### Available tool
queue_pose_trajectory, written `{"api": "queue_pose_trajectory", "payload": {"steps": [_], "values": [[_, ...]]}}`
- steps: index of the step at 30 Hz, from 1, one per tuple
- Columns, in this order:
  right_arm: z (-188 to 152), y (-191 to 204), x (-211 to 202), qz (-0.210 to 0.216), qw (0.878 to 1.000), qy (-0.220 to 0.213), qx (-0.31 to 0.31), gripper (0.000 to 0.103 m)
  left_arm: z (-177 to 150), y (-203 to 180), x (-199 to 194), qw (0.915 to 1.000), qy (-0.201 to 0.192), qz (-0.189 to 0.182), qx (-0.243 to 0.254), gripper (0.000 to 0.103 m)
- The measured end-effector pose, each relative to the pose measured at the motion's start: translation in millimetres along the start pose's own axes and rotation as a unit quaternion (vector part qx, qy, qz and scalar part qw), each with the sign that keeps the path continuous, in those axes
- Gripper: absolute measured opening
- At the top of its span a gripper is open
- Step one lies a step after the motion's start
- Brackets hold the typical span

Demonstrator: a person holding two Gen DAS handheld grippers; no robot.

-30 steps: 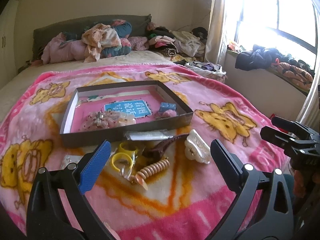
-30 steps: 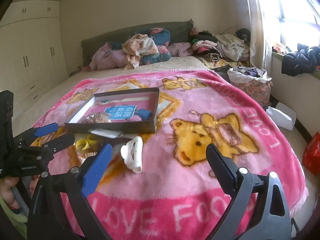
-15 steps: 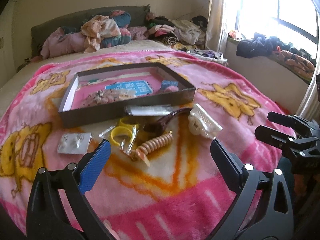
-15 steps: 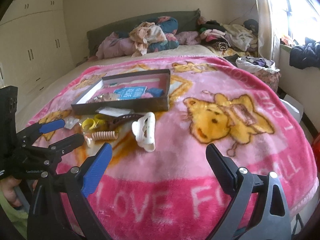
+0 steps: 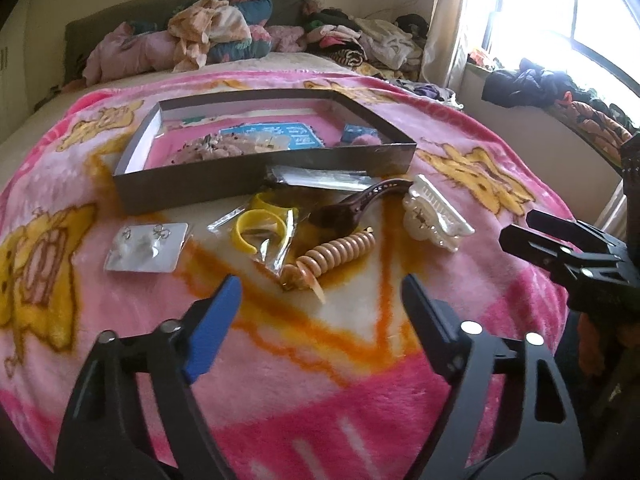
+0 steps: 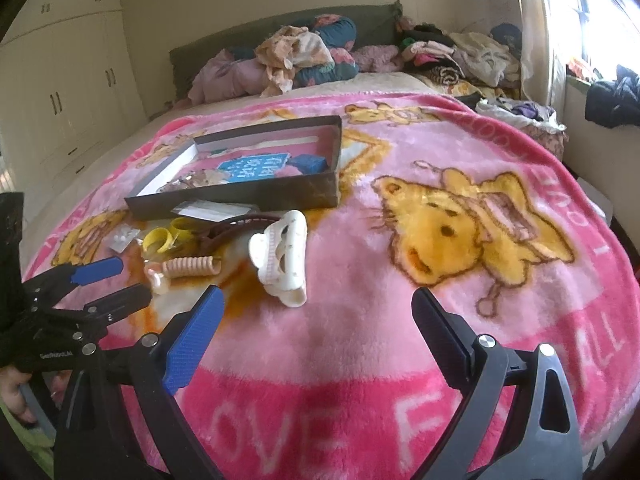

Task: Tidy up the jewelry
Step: 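Withdraw both tools from the tray toward the white claw clip, then grasp the orange spiral hair tie with the left tool while the right tool grasps the white claw clip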

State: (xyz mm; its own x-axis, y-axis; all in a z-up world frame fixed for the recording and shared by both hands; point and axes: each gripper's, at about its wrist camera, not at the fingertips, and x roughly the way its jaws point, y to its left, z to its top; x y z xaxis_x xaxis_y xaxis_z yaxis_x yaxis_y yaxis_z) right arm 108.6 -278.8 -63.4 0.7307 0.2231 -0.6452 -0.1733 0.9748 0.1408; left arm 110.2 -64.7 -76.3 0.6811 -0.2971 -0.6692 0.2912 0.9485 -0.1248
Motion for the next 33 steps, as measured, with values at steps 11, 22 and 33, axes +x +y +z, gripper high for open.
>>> {"api": "queue_pose_trajectory", "payload": {"steps": [11, 22, 33], "values": [[10, 1, 30, 0.020, 0.999, 0.027, 0.003, 0.081, -4, 8, 17, 0.9986, 0.034, -0.026, -0.031, 0.022], [22, 5, 66, 0.048, 0.996, 0.061, 0.033, 0.065, 3, 5, 27, 0.9986, 0.037, -0.016, -0.032, 0.021], [13, -3, 50, 0.020, 0.999, 0.037, 0.026, 0.035, 6, 0, 35, 0.9989, 0.039, -0.011, -0.023, 0.005]]}}
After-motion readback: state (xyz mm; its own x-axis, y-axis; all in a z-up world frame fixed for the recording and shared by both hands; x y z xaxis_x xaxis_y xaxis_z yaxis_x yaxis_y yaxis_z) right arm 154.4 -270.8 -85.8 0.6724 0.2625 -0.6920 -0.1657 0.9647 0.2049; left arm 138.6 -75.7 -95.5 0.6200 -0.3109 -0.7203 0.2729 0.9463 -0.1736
